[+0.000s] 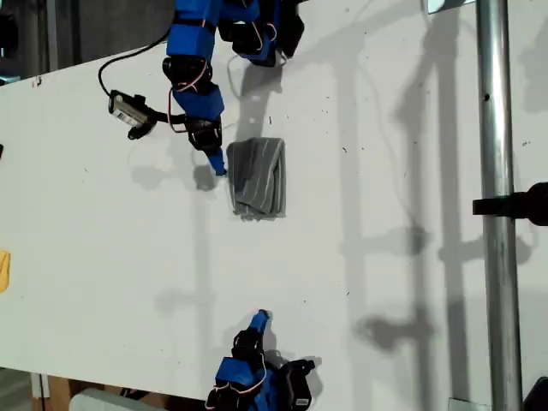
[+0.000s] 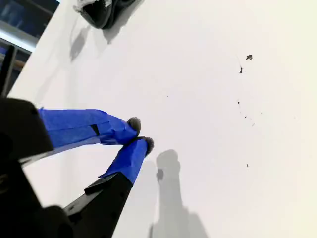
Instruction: Grasp corners of a towel and fold twice.
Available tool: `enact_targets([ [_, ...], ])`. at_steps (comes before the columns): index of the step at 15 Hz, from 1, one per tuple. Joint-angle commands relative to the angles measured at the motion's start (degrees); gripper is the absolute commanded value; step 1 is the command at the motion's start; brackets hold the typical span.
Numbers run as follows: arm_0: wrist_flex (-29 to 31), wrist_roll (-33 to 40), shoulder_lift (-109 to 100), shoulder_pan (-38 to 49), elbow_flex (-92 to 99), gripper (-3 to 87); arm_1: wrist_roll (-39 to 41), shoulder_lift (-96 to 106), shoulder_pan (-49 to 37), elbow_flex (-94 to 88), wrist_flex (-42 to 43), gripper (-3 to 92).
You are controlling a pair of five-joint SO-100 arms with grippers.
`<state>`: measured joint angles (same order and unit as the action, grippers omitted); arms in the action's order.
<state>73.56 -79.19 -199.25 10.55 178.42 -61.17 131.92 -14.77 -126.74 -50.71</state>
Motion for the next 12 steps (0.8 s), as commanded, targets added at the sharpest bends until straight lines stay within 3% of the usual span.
enact_targets([
  [1, 0.4, -1.6, -0.2, 0.3, 0.4, 9.9, -4.1, 18.4, -1.1, -10.9, -8.3, -0.3],
  [4, 0.5, -1.0, -0.1, -0.6, 0.4, 9.8, -16.2, 48.3, 1.3, -27.3, -25.2, -0.3],
  [5, 0.5, 6.0, -0.1, -0.5, 0.4, 9.8, -20.0, 57.0, 0.9, -32.0, -31.5, -0.3],
  [6, 0.6, 11.3, 0.0, -0.8, 0.4, 9.8, -22.7, 55.6, 1.6, -34.6, -30.8, -0.3],
  [7, 0.7, 8.9, 0.0, -2.9, 0.4, 9.8, -28.7, 56.9, 1.9, -39.3, -30.1, 2.0],
  [8, 0.7, 7.0, 0.0, -3.5, 0.4, 9.8, -24.9, 56.1, 2.5, -39.1, -32.9, 7.7],
  [10, 0.6, 23.5, 0.0, -3.5, 0.4, 9.5, -22.7, 56.4, 4.1, -39.1, -32.7, 8.1],
  [12, 0.5, 23.5, 0.0, -3.3, 0.4, 8.9, -22.7, 56.4, 5.1, -39.1, -32.7, 8.1],
])
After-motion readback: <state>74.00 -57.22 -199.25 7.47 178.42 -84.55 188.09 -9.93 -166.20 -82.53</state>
